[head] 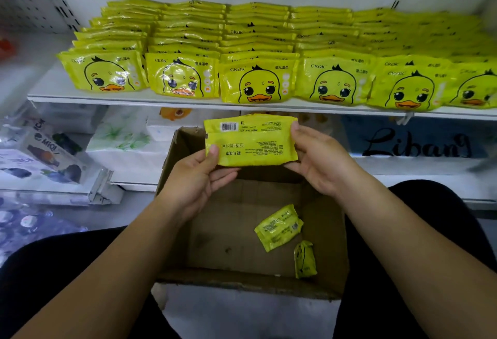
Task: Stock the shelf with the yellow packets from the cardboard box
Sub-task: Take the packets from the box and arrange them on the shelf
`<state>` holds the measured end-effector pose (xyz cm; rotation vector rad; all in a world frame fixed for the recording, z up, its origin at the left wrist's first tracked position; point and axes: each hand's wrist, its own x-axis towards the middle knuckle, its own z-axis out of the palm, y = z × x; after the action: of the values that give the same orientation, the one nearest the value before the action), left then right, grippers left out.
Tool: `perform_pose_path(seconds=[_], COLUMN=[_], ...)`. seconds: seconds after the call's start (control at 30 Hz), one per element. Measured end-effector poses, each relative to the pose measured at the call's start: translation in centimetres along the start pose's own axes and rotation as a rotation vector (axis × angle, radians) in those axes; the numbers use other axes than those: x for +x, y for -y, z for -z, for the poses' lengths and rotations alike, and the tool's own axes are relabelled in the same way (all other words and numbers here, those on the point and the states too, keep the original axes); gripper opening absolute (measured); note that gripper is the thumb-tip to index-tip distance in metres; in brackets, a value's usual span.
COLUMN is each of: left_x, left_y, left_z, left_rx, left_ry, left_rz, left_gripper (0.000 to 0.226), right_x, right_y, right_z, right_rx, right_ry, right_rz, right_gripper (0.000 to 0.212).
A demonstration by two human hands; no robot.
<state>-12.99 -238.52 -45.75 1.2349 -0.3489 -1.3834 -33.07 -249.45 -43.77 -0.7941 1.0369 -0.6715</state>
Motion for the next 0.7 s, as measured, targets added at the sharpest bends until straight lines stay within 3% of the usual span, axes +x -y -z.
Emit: perform_pose_path(seconds=[0.17,0.47,0.63,0.7], left_x=[-3.0,-6.4,-6.3,-6.0], left_y=[0.9,3.3,4.2,4.7], left_z=[-1.3,-4.9,-7.3,-8.3], left_rx=[-0.116,-0.172,0.035,0.218], left_ry=[-0.08,-0.206,-0.427,-0.53], left_rz=[-0.048,-0.068,-0.097,-0.168], left_gripper=[0.036,0.036,0.027,0.037], right_x=[-2.3,-5.3,-6.4,-6.7], right_y=[-0.7,-0.3,0.0,0.4], right_z=[0.5,2.6,4.7,5.7], right_rx=[0.034,0.11,0.043,0.032], right_ry=[0.01,-0.076,-0.109,-0.147], right_rz=[0.021,0.111,0.204,0.281], right_gripper=[0.009,0.009,0.013,0.013])
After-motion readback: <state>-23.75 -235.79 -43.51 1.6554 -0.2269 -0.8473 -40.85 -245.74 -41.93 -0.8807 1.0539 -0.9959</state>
